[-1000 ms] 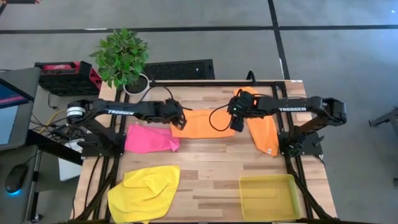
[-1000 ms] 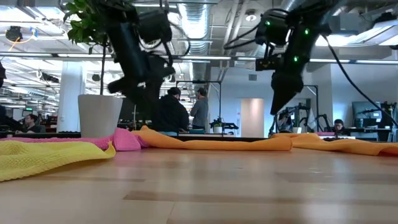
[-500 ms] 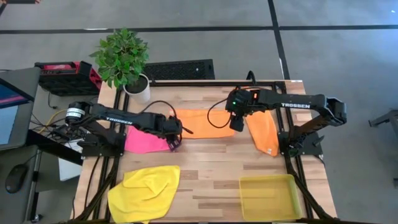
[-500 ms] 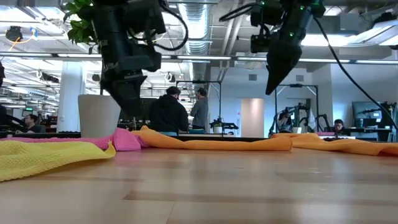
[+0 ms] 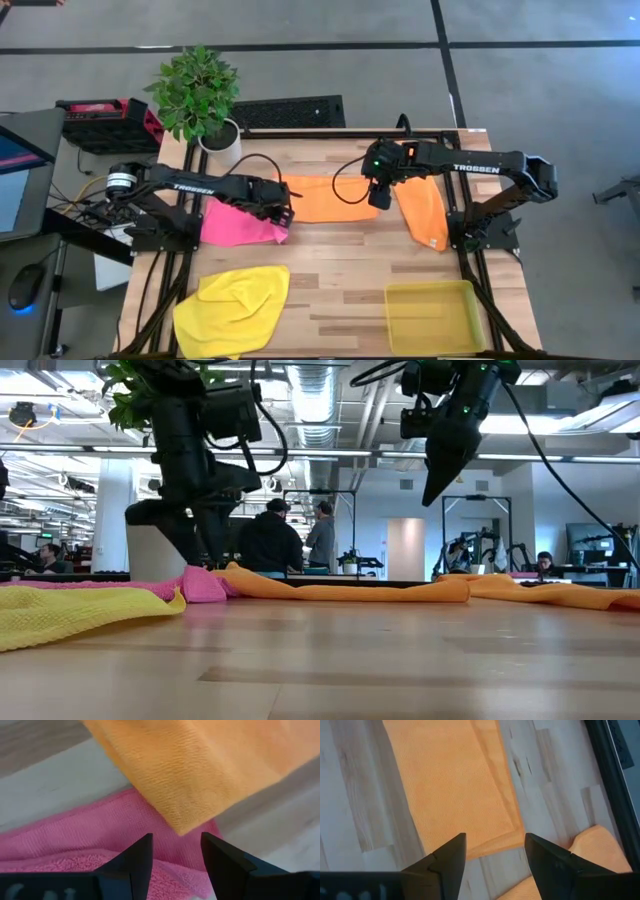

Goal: Fold microfiber towels
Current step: Fold the left orange microfiber cloth

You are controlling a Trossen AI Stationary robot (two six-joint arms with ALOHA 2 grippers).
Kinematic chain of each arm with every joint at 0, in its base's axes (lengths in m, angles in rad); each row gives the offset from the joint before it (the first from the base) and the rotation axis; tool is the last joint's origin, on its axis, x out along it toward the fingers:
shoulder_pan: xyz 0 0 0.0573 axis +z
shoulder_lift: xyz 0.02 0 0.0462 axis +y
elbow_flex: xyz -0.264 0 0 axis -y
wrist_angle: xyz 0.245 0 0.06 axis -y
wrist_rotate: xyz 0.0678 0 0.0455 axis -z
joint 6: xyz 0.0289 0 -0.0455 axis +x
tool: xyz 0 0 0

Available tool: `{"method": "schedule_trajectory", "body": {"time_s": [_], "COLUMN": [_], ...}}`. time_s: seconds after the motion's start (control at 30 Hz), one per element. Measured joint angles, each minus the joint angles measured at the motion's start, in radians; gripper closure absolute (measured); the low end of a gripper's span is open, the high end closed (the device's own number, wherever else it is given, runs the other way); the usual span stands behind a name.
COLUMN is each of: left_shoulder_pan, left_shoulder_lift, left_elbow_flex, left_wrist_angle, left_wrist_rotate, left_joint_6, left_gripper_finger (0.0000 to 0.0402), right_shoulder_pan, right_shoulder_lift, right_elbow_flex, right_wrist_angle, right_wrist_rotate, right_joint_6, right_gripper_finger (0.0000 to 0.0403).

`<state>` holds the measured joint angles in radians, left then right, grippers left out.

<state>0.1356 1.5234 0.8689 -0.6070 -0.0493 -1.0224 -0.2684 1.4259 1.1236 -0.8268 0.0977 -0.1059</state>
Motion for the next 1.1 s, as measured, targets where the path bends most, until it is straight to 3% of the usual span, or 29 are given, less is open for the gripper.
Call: {"method": "schedule_trajectory", "body": {"time_s": [0.3,1.1], "left_shoulder_pan": [0.005,0.006], "left_shoulder_lift": [0.0,0.012], "left_elbow_flex": [-0.085,-0.089], "left_wrist_angle": [0.178,0.207], "left_wrist_rotate": [0.037,-0.038], "left_joint_6": [-0.047,-0.127], "left_gripper_finger": [0.0244,0.0244], "right_shoulder_pan": [0.0,-0.001], "right_shoulder_lift": [0.0,0.0], "right_elbow_flex": [0.0,0.0], "right_wrist_angle": [-0.003,-0.002], "right_wrist_rotate": [0.0,0.008], "right_joint_6": [0.0,0.0], "right_gripper_finger": [0.0177,0.0177]}}
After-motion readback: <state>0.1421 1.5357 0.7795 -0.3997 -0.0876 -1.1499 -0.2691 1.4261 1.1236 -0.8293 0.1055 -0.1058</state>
